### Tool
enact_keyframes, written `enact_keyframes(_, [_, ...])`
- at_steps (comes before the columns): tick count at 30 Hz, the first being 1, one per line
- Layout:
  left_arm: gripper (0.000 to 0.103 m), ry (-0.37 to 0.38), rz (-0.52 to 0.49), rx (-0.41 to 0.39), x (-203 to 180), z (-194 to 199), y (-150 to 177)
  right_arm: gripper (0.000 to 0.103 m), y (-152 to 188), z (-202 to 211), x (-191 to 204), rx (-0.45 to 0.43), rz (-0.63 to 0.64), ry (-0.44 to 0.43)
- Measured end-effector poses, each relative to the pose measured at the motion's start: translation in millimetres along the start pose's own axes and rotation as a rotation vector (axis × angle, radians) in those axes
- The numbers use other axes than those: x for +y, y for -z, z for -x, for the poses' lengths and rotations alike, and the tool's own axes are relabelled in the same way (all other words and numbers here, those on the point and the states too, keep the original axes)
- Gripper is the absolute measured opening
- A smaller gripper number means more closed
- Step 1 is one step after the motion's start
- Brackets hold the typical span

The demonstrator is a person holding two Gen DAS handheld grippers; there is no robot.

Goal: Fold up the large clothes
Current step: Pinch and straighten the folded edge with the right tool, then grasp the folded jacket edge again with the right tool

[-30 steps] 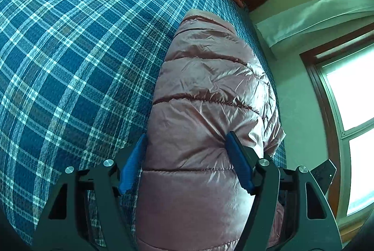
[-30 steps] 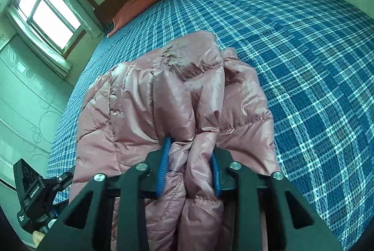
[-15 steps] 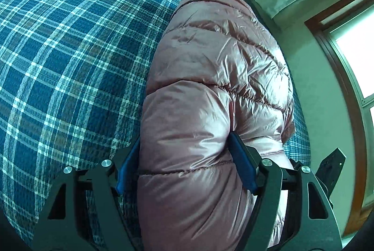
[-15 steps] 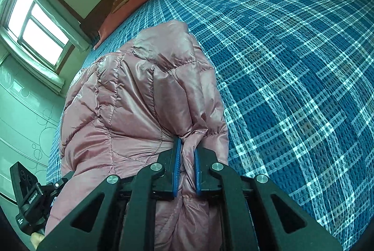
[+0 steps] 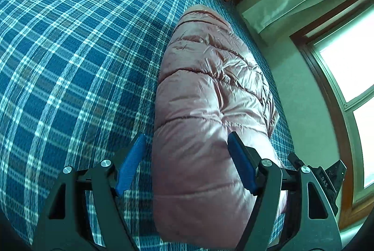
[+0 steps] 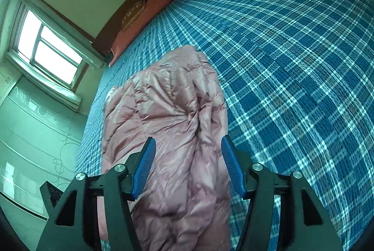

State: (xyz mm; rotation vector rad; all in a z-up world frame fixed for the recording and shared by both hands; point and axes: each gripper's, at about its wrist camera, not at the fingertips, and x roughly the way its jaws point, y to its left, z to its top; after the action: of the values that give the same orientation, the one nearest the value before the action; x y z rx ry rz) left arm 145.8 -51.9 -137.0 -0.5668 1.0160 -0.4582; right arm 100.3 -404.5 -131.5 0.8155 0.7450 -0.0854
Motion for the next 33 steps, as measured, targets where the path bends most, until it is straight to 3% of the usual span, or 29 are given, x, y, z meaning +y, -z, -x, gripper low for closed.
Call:
enact_keyframes(2, [0.077, 0.006, -0.001, -0.005, 0, 6, 10, 0.062, 15, 5, 5, 0.031, 0.032, -0.004])
enact_keyframes(5, [0.077, 0.010, -0.003, 0.019, 3, 1, 18, 0.062, 34, 0, -1, 0.056, 0.049, 0.069])
enact_keyframes(7, [0.071, -0.003, 0.007, 0.029, 5, -8, 19, 0.040, 44, -8, -14, 0.093, 0.014, 0.050])
enact_keyframes(9, [0.059, -0.005, 0.031, 0.054, 8, -16, 21, 0.035, 53, -15, -25, 0.107, -0.035, 0.021])
enact_keyframes(12, [0.054, -0.039, 0.020, 0.063, 10, -23, 26, 0.033, 65, -27, -32, 0.098, -0.021, 0.034])
enact_keyframes(18, [0.053, -0.037, 0.030, 0.067, 16, -33, 26, 0.030, 72, -30, -39, 0.076, -0.030, 0.014])
enact_keyframes(23, [0.060, -0.001, 0.082, 0.050, 19, -18, 26, 0.038, 74, -11, -41, 0.055, -0.035, -0.004])
enact_keyframes(25, [0.060, 0.004, 0.102, 0.046, 21, -8, 24, 0.048, 72, 2, -39, 0.045, -0.041, 0.016])
enact_keyframes(26, [0.061, 0.003, 0.109, 0.035, 20, -2, 21, 0.051, 68, 9, -37, 0.028, -0.041, 0.020])
enact_keyframes(28, [0.068, 0.010, 0.120, -0.004, 17, 9, 15, 0.066, 57, 23, -34, -0.015, -0.040, 0.027])
enact_keyframes(30, [0.075, 0.031, 0.126, -0.037, 13, 14, 3, 0.071, 43, 29, -27, -0.051, -0.037, 0.021])
enact_keyframes(33, [0.077, 0.048, 0.145, -0.030, 8, 8, -16, 0.072, 18, 19, -18, -0.062, -0.062, 0.016])
